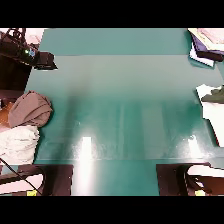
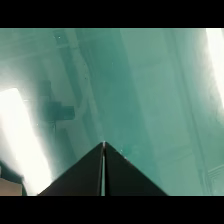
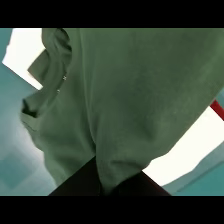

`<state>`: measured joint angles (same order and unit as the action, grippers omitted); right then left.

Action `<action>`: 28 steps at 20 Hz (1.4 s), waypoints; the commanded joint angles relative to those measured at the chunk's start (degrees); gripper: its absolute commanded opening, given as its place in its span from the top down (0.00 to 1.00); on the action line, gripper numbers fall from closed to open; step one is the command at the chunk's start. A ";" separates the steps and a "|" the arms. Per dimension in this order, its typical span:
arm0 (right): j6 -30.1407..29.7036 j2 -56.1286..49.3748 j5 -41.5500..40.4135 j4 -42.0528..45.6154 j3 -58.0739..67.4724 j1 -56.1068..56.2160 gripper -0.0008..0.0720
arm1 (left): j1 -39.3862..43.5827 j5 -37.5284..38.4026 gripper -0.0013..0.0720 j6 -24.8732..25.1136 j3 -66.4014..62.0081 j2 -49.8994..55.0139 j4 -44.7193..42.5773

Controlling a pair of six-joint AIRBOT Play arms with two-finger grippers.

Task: Fold the shirts.

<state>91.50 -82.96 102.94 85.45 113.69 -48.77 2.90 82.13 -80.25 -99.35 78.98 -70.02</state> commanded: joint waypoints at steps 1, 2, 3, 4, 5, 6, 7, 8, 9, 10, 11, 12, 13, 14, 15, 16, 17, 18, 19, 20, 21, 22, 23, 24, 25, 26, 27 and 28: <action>0.61 1.77 2.10 6.34 -5.97 -0.04 0.93 | -0.02 0.02 0.95 0.33 0.02 -0.04 0.00; 0.59 2.32 2.12 6.29 -8.57 -0.20 0.66 | -0.02 0.02 0.95 0.35 0.02 -0.04 0.00; 0.59 2.78 2.12 6.14 -10.84 -0.68 0.39 | -0.02 0.02 0.95 0.35 0.02 -0.04 0.00; 0.55 3.43 2.10 6.27 -13.22 -1.09 0.28 | -0.02 0.09 0.95 0.35 0.02 -0.04 -0.02; 0.55 4.07 2.08 6.29 -15.10 -1.70 0.28 | -0.02 0.20 0.95 0.35 0.02 -0.04 0.00; 0.57 4.76 2.08 6.32 -16.72 -2.69 0.28 | -0.02 0.24 0.95 0.35 0.02 -0.04 0.00; 0.61 5.42 2.01 6.12 -17.88 -3.85 0.29 | -0.02 0.24 0.95 0.33 0.02 -0.04 0.00; 0.66 6.12 1.79 5.40 -18.51 -4.66 0.29 | -0.02 0.22 0.95 0.33 0.02 -0.04 0.00; 1.53 6.71 1.29 3.58 -18.56 -4.79 0.30 | -0.02 0.00 0.95 0.33 0.02 -0.04 0.00; 1.92 7.65 -0.04 -0.39 -18.56 -4.70 0.40 | -0.02 -0.63 0.95 0.28 0.02 -0.04 0.00; 1.92 8.76 -1.73 -5.09 -18.56 -4.37 0.43 | -0.02 -1.14 0.95 0.00 0.02 -0.04 0.00; 1.92 10.03 -3.58 -10.69 -18.56 -3.41 0.43 | -0.02 -0.81 0.95 -0.90 0.02 -0.07 0.02; 1.92 11.39 -5.27 -15.50 -18.56 -1.95 0.43 | -0.02 -0.42 0.95 -0.85 0.02 -0.07 0.07; 1.90 12.98 -6.71 -19.85 -18.56 0.02 0.43 | -0.02 -0.81 0.95 -0.79 0.00 -0.04 0.04; 1.90 14.47 -8.22 -22.93 -18.56 2.23 0.43 | -0.02 -1.18 0.95 -0.79 0.02 -0.07 0.04; 1.90 15.96 -9.51 -25.18 -18.56 5.20 0.43 | -0.02 -1.64 0.95 -0.79 0.00 -0.07 0.04; 1.90 17.31 -10.73 -25.99 -18.56 8.28 0.43 | -0.02 -2.25 0.95 -0.79 0.02 -0.07 0.04; 1.88 18.78 -12.20 -25.66 -18.56 11.98 0.44 | -0.02 -2.84 0.95 -0.79 0.02 -0.07 0.04; 1.88 19.96 -13.40 -25.70 -18.56 15.72 0.69 | -0.02 -3.41 0.95 -0.79 0.00 -0.07 0.04; 1.88 20.94 -14.43 -25.68 -18.56 19.10 0.94 | -0.02 -3.82 0.95 -0.79 0.00 -0.07 0.04; 1.86 21.88 -15.54 -25.66 -18.56 22.73 0.96 | -0.02 -4.04 0.95 -0.79 0.00 -0.07 0.04; 1.86 22.62 -16.35 -25.44 -18.56 25.97 0.96 | -0.02 -4.17 0.95 -0.79 0.00 -0.07 0.04; 1.86 23.17 -17.03 -25.33 -18.56 29.16 0.96 | -0.02 -4.15 0.95 -0.79 0.00 -0.07 0.04; 1.86 23.45 -17.22 -25.31 -18.56 31.78 0.96 | -0.02 -4.15 0.95 -0.79 0.00 -0.04 0.04; 1.84 23.47 -17.25 -25.31 -18.56 34.36 0.96 | -0.02 -4.15 0.95 -0.79 0.00 -0.07 0.04; 1.84 23.39 -17.25 -25.29 -18.58 36.26 0.96 | -0.02 -4.15 0.95 -0.79 0.00 -0.07 0.04; 1.84 23.39 -17.29 -25.29 -18.58 37.88 0.96 | -0.02 -4.15 0.95 -0.79 0.02 -0.07 0.04; 1.84 23.39 -17.44 -25.31 -18.58 38.93 0.96 | -0.02 -4.15 0.95 -0.79 0.00 -0.04 0.04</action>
<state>93.41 -60.12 86.63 60.58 95.13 -15.42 2.90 78.19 -81.03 -99.35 78.96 -69.95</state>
